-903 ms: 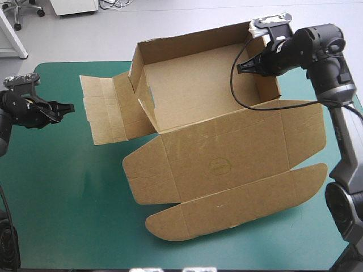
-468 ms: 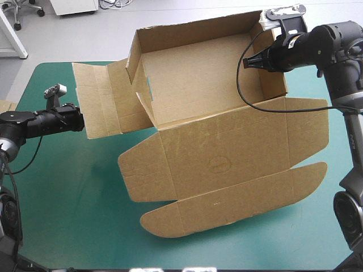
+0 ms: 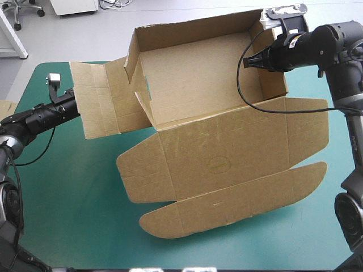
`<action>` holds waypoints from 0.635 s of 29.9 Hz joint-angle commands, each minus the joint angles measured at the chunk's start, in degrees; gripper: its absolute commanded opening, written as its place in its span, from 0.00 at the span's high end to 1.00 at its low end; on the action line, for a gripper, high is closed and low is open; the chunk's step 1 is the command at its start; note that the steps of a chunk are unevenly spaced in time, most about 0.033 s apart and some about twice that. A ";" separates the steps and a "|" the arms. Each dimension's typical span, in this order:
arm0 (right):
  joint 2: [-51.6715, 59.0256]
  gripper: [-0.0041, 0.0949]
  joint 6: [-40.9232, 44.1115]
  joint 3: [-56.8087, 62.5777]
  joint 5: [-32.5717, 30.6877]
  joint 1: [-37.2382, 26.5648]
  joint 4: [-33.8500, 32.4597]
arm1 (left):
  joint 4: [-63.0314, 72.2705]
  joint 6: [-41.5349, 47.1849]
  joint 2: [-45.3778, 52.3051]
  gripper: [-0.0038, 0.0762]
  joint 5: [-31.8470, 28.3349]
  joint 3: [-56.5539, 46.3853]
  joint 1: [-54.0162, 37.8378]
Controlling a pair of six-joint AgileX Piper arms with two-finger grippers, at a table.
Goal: Fold the box
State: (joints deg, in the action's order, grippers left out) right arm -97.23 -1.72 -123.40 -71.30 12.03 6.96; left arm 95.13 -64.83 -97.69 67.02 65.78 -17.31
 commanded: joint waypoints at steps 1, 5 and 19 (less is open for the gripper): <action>2.92 0.98 0.56 -1.90 -0.34 -0.42 1.05 | 4.74 -0.03 2.52 0.54 7.60 1.47 1.28; 2.92 0.98 0.63 -1.90 -0.34 -0.42 0.90 | 4.63 0.07 2.52 0.56 7.60 1.47 3.84; -0.49 0.98 1.72 -1.90 -0.34 -0.42 0.90 | 5.50 2.35 10.67 0.56 7.60 1.47 6.63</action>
State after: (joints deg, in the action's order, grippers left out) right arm -99.99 -0.67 -123.51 -71.30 12.03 6.46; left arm 95.47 -63.17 -91.18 67.44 65.78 -11.01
